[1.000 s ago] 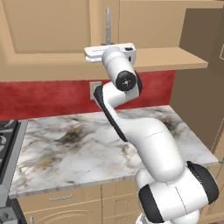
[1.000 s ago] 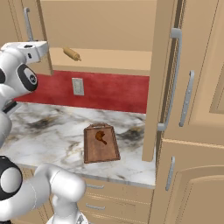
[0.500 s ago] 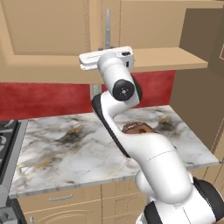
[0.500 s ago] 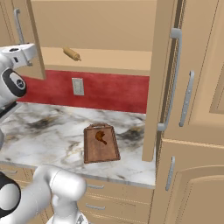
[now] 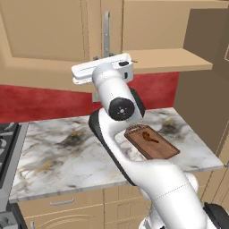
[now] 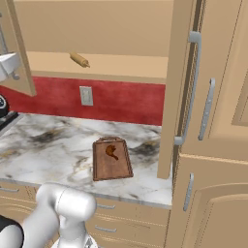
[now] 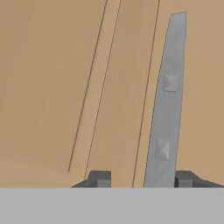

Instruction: Open the cabinet, retrieve the rolling pin, and place it next to the meat on the cutting board to prepare for tenderizing.

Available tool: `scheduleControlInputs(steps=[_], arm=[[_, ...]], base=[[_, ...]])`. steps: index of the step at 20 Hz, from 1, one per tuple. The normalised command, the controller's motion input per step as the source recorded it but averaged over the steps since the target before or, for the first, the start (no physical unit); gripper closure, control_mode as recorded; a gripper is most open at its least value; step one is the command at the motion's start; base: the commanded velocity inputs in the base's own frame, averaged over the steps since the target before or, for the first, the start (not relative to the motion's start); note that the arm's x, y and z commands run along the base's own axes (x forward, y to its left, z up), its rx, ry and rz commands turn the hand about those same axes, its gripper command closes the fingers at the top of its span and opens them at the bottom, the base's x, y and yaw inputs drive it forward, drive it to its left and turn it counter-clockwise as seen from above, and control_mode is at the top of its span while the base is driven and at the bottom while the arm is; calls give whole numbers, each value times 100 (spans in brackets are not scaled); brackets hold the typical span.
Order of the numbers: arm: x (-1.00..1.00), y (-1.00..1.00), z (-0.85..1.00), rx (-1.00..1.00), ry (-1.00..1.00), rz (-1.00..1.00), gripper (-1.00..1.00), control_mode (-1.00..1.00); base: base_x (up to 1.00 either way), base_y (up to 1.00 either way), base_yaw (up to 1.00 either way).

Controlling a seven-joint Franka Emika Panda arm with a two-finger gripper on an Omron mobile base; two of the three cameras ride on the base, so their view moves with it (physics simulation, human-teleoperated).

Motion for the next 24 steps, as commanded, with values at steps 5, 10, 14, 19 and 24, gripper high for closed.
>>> scheduleControlInputs(steps=[5,10,14,19,24], arm=[[-67,72,-17,-4,1,2,-100,-100],[-28,12,-16,-2,3,4,-100,-100],[-35,-7,-14,17,-4,7,-100,-100],[-74,-24,-5,26,-12,14,-100,-100],[-100,-12,-12,26,-15,17,-100,-100]], base=[[0,0,0],[0,0,0],[0,0,0],[0,0,0],[0,0,0]])
